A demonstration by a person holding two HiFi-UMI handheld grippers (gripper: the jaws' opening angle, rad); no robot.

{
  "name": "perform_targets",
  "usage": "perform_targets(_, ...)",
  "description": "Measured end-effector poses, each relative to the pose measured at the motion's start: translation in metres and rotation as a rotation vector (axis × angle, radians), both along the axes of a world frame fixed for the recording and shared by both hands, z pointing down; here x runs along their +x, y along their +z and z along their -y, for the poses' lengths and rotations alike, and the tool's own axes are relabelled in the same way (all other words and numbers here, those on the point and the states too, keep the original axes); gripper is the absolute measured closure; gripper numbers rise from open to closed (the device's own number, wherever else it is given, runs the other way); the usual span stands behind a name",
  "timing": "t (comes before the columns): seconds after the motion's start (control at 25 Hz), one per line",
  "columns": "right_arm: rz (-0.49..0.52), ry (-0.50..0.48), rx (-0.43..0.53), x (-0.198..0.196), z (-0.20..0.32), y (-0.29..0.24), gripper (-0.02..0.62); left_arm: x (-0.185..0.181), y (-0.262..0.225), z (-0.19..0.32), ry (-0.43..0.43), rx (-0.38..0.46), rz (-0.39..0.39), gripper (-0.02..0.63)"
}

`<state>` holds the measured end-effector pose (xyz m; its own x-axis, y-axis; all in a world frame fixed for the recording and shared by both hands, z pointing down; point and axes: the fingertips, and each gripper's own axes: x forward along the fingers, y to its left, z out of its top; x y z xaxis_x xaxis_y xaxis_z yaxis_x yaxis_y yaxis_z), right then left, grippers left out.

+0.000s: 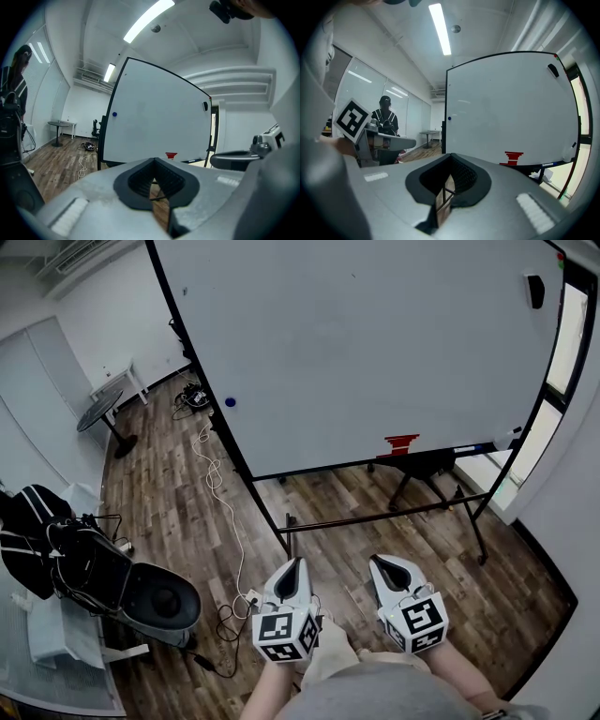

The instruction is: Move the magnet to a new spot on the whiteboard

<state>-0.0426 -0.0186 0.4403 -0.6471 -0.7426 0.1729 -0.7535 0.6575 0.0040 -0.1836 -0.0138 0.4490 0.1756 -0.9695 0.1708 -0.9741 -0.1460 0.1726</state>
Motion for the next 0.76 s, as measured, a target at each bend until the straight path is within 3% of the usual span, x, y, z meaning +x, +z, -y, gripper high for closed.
perform_targets(0.76,0.017,-0.022,0.002,-0.0053,-0.0057,0.0025,0.597,0.0079,-0.0021,-0.0004,0.024,0.014,-0.004,0.601)
